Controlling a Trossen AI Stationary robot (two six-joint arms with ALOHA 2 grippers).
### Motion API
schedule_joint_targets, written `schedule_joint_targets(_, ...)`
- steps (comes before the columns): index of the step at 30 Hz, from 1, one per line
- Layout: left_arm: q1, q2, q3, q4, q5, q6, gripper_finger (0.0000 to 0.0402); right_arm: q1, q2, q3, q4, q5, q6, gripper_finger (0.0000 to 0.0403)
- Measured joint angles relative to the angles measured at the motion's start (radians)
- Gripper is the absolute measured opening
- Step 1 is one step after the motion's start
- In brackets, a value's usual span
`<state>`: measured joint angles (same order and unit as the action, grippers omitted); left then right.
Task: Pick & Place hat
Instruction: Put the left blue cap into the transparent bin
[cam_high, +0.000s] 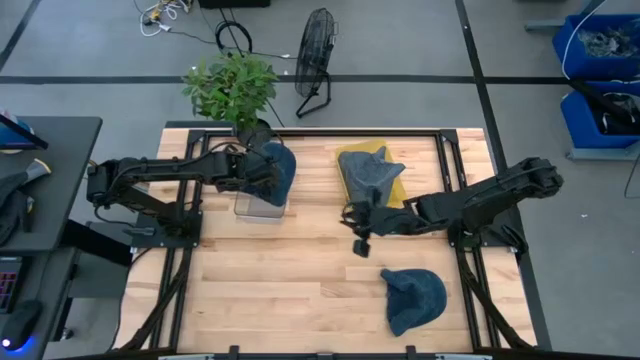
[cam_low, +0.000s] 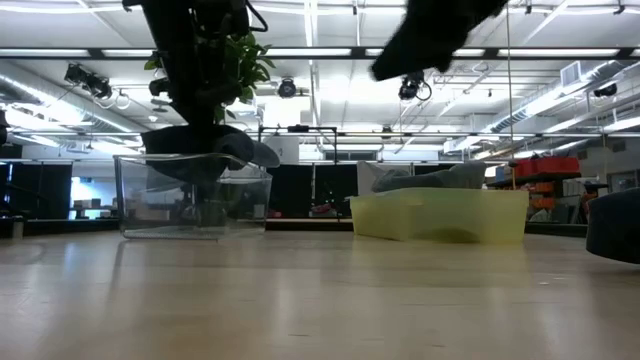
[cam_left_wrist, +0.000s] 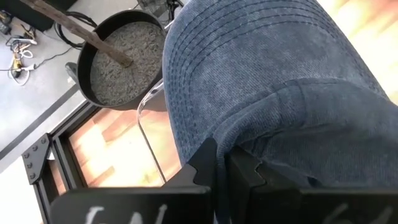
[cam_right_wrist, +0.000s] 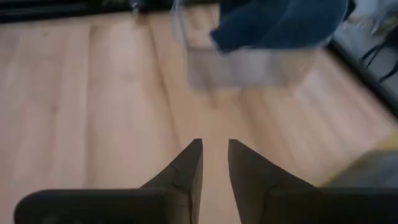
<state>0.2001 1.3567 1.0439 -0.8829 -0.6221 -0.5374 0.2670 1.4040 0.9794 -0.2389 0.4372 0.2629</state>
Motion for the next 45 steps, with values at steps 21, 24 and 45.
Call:
schedule_joint_targets(21, 0.0, 0.0, 0.004, 0.005, 0.025, -0.016, 0.0018, -0.314, 0.508, 0.164, 0.7, -0.205, -0.169, 0.0002)
schedule_joint_targets(24, 0.0, 0.0, 0.004, 0.004, 0.025, -0.017, 0.0018, -0.339, 0.553, 0.238, 0.623, -0.238, -0.156, 0.0002)
schedule_joint_targets(45, -0.018, -0.011, 0.004, 0.056, 0.051, -0.06, 0.0018, -0.393, 0.71, 0.481, 0.431, -0.252, -0.151, 0.0)
